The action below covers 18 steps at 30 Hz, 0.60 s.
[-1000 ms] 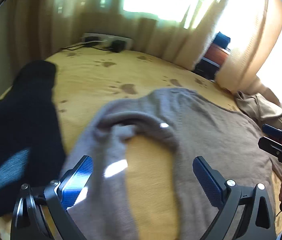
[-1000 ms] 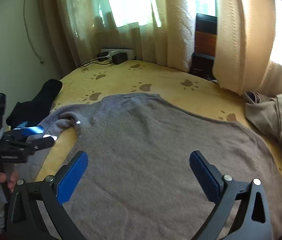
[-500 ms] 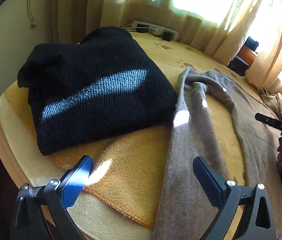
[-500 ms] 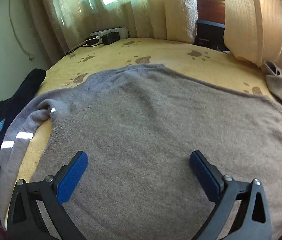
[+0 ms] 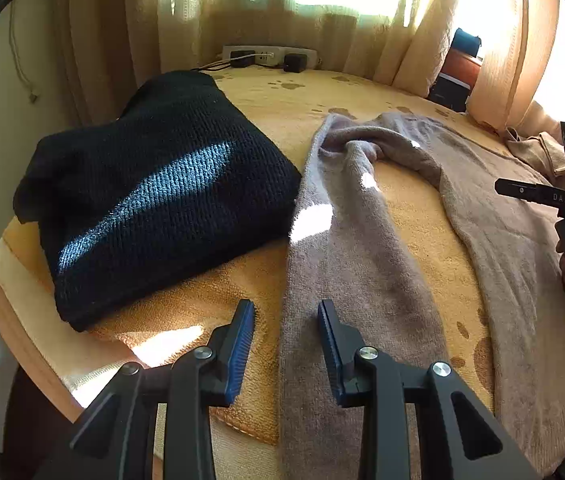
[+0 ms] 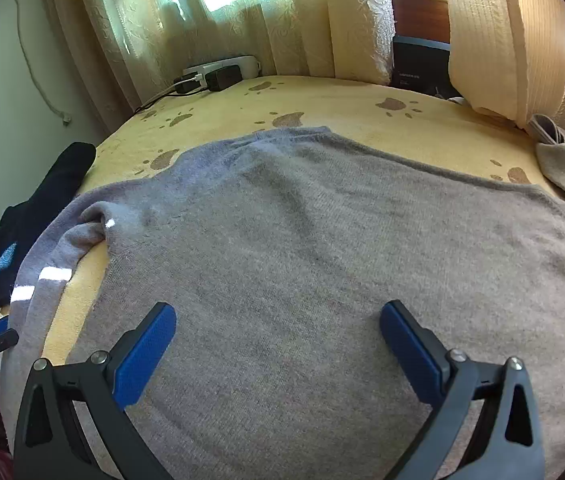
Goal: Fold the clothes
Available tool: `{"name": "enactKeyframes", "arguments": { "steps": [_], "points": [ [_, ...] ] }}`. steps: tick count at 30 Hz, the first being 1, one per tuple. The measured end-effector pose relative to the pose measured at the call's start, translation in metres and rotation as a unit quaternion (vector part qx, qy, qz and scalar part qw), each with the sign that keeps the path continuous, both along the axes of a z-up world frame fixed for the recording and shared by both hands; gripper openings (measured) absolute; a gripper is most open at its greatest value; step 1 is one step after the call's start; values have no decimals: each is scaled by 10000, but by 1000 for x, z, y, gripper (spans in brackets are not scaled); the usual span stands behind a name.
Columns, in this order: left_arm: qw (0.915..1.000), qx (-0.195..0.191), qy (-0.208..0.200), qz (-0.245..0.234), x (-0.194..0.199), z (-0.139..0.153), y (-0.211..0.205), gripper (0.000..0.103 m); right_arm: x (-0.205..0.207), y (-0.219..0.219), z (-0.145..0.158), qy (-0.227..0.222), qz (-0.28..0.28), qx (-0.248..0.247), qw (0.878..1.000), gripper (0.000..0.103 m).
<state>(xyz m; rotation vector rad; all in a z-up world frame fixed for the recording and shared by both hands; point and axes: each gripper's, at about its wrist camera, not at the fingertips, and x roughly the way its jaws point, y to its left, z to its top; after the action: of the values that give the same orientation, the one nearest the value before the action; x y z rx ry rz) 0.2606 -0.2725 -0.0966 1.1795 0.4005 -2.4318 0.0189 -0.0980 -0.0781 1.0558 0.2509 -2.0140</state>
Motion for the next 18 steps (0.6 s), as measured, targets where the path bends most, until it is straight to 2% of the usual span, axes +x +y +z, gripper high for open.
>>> {"name": "enactKeyframes", "arguments": {
  "steps": [5,6,8,13,15,17,18],
  "points": [
    [9998,-2,7,-181,-1,3,10,33,-1,1,1,-26,-9,-37,10000,102],
    [9997,-21,-11,-253,-2,3,12,30,-1,1,1,-32,-7,-43,10000,102],
    [9992,-105,-99,-371,-6,2,18,16,-2,1,1,-42,-7,-57,10000,102],
    [9989,-309,-122,-316,-7,5,20,3,-2,3,1,-81,-6,-112,9999,102],
    [9975,-692,-103,-125,-3,15,17,3,-3,3,1,-86,-5,-117,9999,102],
    [9921,-1247,-62,141,1,33,10,3,-3,3,1,-87,-6,-116,9999,102],
    [9898,-1405,-32,241,3,43,3,3,-3,3,1,-87,-7,-114,9999,102]
  ]
}}
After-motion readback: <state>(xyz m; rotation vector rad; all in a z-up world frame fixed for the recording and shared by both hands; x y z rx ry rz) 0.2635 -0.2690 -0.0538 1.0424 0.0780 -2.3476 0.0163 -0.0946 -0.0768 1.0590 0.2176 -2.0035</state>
